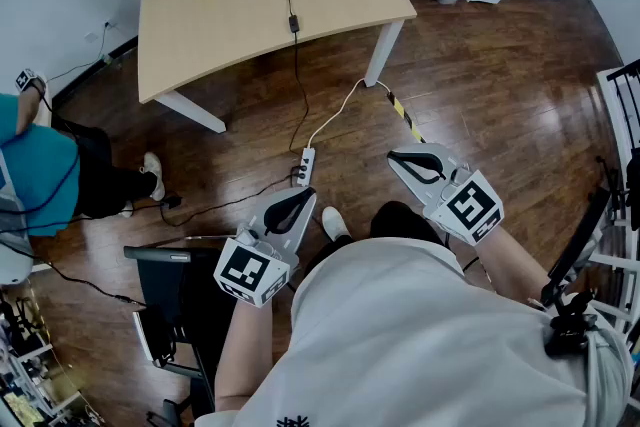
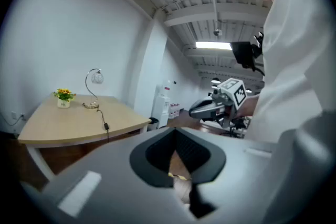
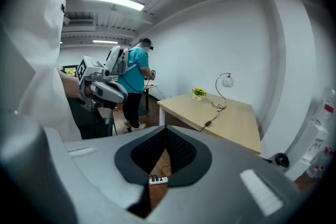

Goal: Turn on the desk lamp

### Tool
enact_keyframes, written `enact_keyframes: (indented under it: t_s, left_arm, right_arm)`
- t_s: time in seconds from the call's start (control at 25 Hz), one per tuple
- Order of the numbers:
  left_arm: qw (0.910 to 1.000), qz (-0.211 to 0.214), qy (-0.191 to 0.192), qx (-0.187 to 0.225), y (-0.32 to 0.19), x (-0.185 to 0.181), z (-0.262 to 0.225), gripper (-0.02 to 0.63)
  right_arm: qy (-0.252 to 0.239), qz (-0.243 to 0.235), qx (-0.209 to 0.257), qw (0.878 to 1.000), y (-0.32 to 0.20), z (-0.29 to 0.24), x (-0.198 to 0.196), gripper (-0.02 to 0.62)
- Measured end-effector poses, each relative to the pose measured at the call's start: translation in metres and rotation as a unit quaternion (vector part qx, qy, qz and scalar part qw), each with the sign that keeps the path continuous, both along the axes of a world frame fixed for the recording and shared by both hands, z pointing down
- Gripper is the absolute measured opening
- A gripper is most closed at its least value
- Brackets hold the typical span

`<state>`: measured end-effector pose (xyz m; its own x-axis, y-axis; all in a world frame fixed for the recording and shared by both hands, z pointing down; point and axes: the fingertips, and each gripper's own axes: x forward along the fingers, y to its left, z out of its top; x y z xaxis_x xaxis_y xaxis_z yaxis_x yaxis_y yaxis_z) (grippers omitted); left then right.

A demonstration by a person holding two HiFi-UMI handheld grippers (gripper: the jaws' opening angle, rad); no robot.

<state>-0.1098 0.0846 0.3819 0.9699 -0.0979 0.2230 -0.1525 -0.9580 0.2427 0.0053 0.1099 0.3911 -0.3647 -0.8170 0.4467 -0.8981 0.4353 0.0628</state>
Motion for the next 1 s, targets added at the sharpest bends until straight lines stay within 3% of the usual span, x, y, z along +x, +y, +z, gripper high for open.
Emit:
enact_keyframes:
  t_s: [0.28,0.56,1.0]
  left_arm:
    - [0.9996,-0.027,-0.001,-0.006,-0.046,-0.023,0.017,0.017]
    - [0.9961,-0.088,-0.012,-0.007,-0.104,-0.020,0.011,0.017]
    - [0.9840,-0.175,-0.028,-0.015,-0.196,0.020,-0.002,0.017]
  right_arm:
    - [0.017,-0.016,0.005,1.000,-0.065,0.014,-0.002,0.002]
    - [0.015,-0.049,-0.008,0.999,-0.140,0.041,0.018,0.002]
    - [0.024,-0.138,-0.016,0.990,-0.292,0.057,0.060,0.002]
